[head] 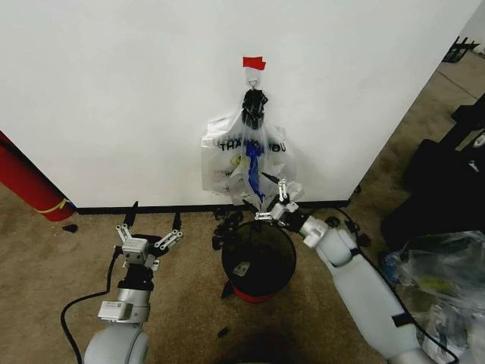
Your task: Pick up the garbage bag from the wall and place it over the trash bin.
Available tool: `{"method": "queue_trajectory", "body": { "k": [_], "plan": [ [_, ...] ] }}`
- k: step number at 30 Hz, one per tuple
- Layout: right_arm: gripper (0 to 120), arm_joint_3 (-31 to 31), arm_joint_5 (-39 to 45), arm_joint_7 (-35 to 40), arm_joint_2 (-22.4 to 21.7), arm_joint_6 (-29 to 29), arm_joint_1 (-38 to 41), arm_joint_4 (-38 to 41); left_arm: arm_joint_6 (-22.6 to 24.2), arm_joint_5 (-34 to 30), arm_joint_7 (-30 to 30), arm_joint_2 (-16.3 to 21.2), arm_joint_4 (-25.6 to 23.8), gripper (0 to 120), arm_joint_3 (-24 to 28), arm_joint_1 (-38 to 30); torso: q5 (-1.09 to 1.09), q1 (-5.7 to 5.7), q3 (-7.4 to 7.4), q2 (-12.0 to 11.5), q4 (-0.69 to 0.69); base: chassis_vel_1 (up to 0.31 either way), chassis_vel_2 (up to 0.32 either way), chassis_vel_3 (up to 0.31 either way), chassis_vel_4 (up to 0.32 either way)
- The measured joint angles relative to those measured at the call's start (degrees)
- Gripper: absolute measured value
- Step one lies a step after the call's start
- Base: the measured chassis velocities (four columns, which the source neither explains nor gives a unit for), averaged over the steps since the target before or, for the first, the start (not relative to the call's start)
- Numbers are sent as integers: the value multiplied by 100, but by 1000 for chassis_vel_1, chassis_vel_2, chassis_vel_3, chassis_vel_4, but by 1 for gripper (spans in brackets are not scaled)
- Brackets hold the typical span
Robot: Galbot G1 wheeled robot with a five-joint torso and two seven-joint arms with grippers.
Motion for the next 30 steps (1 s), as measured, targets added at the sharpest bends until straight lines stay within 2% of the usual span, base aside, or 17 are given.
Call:
{"method": "queue_trajectory", "body": {
  "k": [4, 5, 10, 16, 17, 24, 28, 30],
  "plan": [
    [100, 105, -286, -185, 64, -4, 66, -54, -8, -44, -8, 37, 47, 100, -19, -35, -1, 0, 0, 0, -1, 0, 0, 0, 0],
    [100, 422, -830, -478, 146, -35, 127, -89, -28, -161, -18, 129, 130, 100, -89, -123, 0, -1, 0, 0, -1, 0, 0, 0, 0],
    [94, 668, -965, -488, 140, -127, 171, -121, -32, -187, -23, 157, 200, 100, -70, -197, 0, -1, 0, 0, -1, 0, 0, 0, 0],
    [69, 845, -840, -301, 58, -261, 197, -197, -29, -181, -25, 175, 229, 100, -38, -241, 1, -1, 0, 0, -1, 0, 0, 0, 0],
    [69, 845, -840, -301, 58, -261, 197, -197, -29, -181, -25, 175, 229, 100, -38, -241, 1, -1, 0, 0, -1, 0, 0, 0, 0],
    [43, 880, -524, -241, -45, -343, 185, -251, -12, -145, -25, 164, 212, 100, -23, -225, 1, -1, -1, 0, -1, 0, 0, 0, 0],
    [27, 855, -217, -235, -100, -415, 158, -285, -11, -101, -25, 140, 158, 100, -41, -169, 1, -1, -1, 0, 0, 0, 0, 0, 0],
    [18, 744, 248, -212, -153, -543, 105, -283, -11, -82, -26, 131, 125, 100, -65, -130, 0, -1, -1, 0, 0, 0, 0, 0, 0]
  ]
}}
